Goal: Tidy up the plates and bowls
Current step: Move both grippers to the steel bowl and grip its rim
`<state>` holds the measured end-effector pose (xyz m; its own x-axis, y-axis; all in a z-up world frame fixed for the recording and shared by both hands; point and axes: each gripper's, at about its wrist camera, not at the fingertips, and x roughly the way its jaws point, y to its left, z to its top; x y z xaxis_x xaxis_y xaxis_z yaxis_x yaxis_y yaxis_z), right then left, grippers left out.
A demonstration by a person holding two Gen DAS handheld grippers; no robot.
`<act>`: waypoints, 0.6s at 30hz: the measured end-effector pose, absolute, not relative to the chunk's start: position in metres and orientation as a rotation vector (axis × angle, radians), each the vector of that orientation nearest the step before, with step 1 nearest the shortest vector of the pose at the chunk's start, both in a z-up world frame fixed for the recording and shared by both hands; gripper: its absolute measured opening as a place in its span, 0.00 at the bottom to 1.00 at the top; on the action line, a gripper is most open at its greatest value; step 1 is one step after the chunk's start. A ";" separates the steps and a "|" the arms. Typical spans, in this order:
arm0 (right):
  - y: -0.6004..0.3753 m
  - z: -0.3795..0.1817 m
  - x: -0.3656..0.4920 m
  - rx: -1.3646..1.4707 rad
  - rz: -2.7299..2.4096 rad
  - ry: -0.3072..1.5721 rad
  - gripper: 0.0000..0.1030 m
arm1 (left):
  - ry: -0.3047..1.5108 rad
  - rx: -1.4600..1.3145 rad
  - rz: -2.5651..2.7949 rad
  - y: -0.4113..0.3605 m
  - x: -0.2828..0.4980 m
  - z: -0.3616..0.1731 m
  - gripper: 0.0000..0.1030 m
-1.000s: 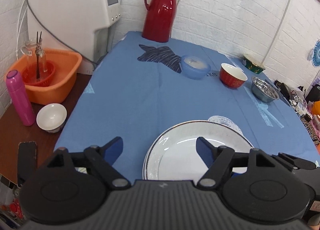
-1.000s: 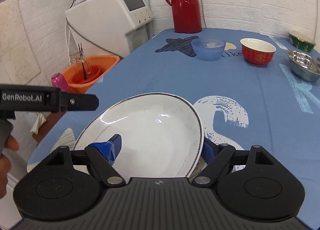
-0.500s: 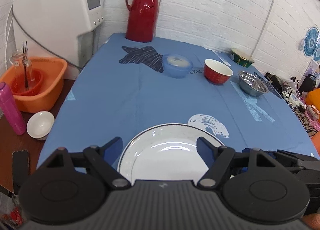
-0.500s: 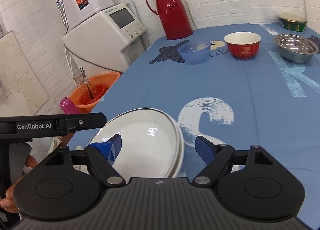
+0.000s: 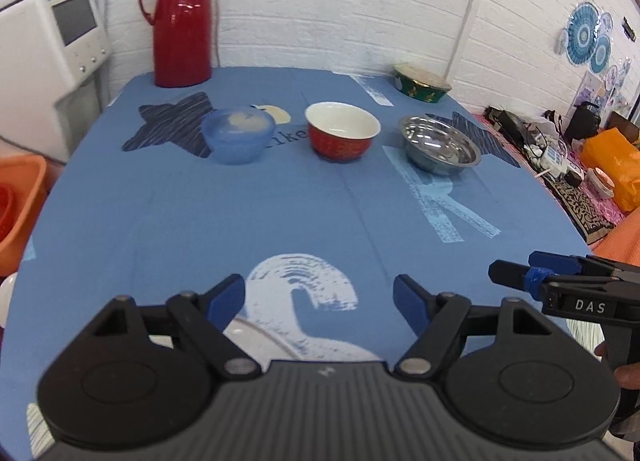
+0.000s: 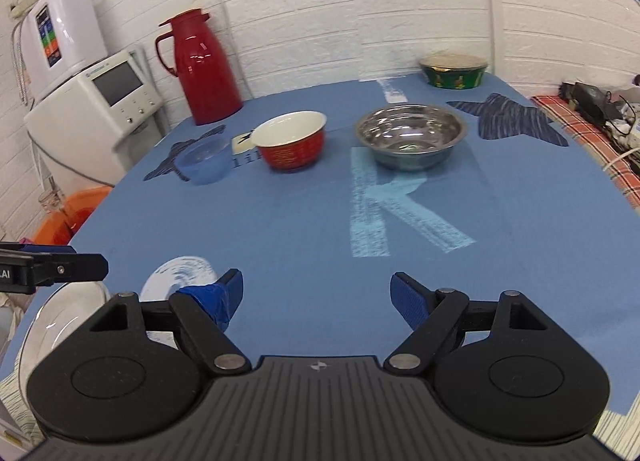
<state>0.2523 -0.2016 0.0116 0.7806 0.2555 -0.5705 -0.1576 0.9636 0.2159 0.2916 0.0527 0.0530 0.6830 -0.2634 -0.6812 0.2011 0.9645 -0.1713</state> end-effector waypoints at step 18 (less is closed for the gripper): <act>-0.302 0.007 0.454 0.150 0.090 0.695 0.66 | 0.969 -0.603 -0.259 -0.086 0.491 0.014 0.74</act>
